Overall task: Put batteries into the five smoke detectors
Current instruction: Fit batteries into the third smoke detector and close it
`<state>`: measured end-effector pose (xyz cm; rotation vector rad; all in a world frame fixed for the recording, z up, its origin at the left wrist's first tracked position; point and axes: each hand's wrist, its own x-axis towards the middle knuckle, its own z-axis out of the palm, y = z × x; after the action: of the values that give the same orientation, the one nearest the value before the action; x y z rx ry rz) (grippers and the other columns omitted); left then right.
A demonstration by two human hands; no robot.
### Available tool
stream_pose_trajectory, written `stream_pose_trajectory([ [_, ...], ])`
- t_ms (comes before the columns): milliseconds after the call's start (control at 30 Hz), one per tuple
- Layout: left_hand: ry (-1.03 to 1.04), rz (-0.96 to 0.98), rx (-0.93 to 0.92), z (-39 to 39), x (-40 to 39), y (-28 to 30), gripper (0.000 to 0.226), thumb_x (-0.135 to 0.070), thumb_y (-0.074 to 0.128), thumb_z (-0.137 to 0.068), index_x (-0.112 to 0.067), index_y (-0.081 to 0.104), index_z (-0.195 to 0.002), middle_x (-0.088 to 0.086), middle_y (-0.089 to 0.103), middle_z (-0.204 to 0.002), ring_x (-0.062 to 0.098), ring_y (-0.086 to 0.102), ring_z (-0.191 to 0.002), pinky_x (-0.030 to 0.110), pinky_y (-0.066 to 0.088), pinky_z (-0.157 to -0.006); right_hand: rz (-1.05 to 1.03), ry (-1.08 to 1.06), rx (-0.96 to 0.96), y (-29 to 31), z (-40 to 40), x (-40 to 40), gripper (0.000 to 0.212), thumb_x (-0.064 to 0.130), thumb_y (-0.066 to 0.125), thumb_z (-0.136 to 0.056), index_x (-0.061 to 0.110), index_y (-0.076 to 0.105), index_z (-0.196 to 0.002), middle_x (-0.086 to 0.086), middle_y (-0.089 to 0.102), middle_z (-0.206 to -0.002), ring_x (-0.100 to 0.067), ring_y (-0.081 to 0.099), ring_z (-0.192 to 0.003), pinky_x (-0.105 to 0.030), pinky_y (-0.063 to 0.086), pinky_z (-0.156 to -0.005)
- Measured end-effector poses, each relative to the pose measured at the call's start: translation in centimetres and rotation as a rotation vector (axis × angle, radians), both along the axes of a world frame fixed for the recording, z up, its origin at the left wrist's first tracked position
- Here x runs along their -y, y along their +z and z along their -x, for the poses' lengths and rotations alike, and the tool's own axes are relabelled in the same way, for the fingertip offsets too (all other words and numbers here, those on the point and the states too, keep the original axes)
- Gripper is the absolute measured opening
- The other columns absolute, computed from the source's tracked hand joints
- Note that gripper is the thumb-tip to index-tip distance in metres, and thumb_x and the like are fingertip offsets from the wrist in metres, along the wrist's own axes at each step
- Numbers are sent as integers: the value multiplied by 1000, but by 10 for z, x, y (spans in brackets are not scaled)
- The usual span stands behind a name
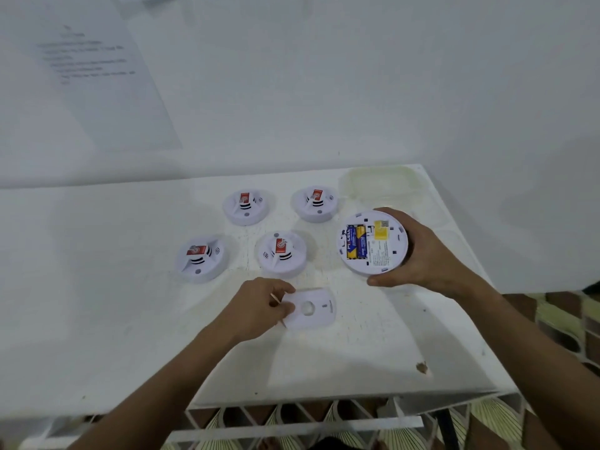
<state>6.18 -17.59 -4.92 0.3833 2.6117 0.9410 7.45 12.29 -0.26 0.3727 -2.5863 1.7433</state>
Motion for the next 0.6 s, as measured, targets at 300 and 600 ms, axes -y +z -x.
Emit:
stream_pose_trajectory([
  [300, -59, 138, -126, -6, 4, -8, 40, -28, 62, -92, -18, 58, -130, -1, 54, -120, 9, 57, -80, 16, 39, -78, 5, 63, 32, -1, -3, 13, 98, 16, 94, -48, 27, 50, -134, 13, 63, -123, -10, 59, -118, -22, 54, -89],
  [600, 19, -91, -307, 6, -5, 41, 31, -31, 66, -89, -21, 65, -119, -8, 61, -104, 4, 62, -79, 10, 45, -68, 6, 101, 69, -6, 2, 24, 101, 7, 95, -50, 22, 47, -138, 22, 61, -120, -4, 57, -117, -18, 52, -87],
])
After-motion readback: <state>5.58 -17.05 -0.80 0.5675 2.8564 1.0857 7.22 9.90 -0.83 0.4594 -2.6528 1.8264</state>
